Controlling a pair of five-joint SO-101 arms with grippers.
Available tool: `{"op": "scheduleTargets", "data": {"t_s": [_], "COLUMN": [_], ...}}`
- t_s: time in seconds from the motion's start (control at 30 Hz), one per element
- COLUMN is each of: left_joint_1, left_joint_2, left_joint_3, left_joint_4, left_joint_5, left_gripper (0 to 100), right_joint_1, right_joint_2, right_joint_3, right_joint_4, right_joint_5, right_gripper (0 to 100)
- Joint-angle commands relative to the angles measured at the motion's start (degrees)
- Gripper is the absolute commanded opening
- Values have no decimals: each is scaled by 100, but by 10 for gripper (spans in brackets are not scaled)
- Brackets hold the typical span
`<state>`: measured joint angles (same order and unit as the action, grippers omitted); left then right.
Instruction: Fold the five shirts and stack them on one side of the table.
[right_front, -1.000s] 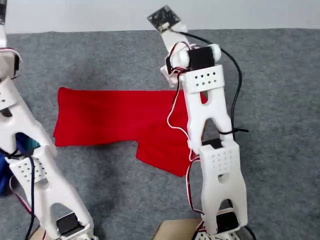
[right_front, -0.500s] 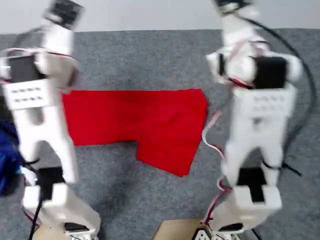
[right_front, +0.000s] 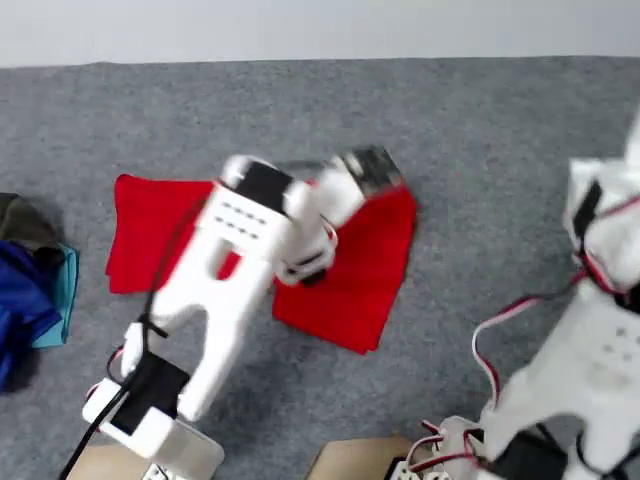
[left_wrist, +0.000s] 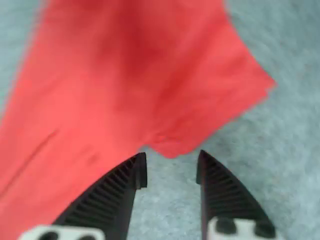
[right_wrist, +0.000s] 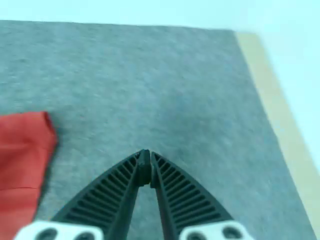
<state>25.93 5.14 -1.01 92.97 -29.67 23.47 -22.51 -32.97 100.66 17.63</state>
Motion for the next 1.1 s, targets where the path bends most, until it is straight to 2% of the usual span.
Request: {"op": "scheduleTargets", "data": {"t_s": [0.0,0.17,0.37,0.57,1.07], "left_joint_1": [387,651,668,747,958], "left_joint_2": [-290,-229,826,1653,2057], "left_joint_3": [699,1358,1103,268,66], "left_joint_4": [-501,-1196,-1442,-1327,-870], "left_joint_5": [-237,-237,-229,-202,-220], "left_gripper": [182,201,199,185,166], "right_joint_1": [567,884,875,884,892], "right_joint_2": [-664,-1244,-1569,-1587,-1587], "right_joint_3": [527,1477,2048,2075,2101], "right_joint_4": [215,215,207,207,-40], "right_joint_5": [-9,273,316,334,343], "right_gripper": [14,14,14,14,14]}}
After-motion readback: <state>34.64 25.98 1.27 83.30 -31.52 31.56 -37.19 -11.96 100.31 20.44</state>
